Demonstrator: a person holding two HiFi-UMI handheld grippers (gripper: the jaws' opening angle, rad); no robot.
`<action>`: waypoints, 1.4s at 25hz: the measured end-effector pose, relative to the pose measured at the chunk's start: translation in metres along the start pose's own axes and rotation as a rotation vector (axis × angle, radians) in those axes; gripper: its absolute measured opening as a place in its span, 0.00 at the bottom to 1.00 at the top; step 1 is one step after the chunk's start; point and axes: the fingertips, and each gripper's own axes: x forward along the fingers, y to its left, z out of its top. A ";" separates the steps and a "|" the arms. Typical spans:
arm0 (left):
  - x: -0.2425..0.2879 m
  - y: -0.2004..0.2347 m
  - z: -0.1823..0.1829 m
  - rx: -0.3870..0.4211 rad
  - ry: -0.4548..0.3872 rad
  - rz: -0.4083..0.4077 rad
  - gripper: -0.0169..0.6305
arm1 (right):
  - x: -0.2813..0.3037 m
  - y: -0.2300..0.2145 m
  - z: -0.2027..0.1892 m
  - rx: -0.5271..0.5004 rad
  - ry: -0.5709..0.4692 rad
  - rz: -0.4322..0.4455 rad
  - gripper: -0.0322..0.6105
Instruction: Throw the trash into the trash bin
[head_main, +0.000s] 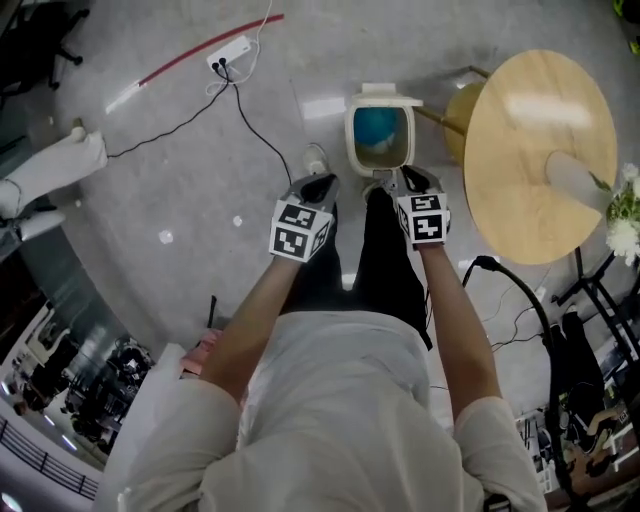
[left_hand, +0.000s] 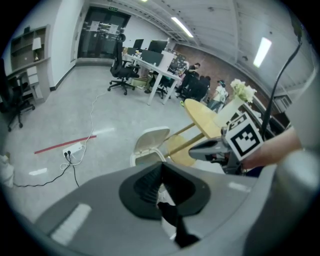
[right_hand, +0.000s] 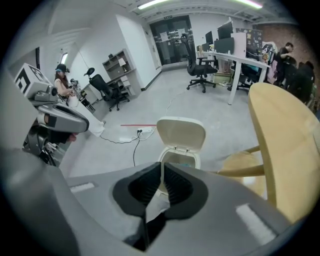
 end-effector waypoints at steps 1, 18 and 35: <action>-0.003 -0.001 0.004 0.009 -0.002 -0.001 0.03 | -0.005 0.001 0.003 0.001 -0.008 -0.003 0.08; -0.066 -0.046 0.039 0.085 -0.008 -0.055 0.03 | -0.103 0.025 0.036 0.044 -0.100 0.017 0.05; -0.121 -0.085 0.094 0.223 -0.077 -0.096 0.03 | -0.205 0.038 0.081 0.083 -0.317 0.048 0.05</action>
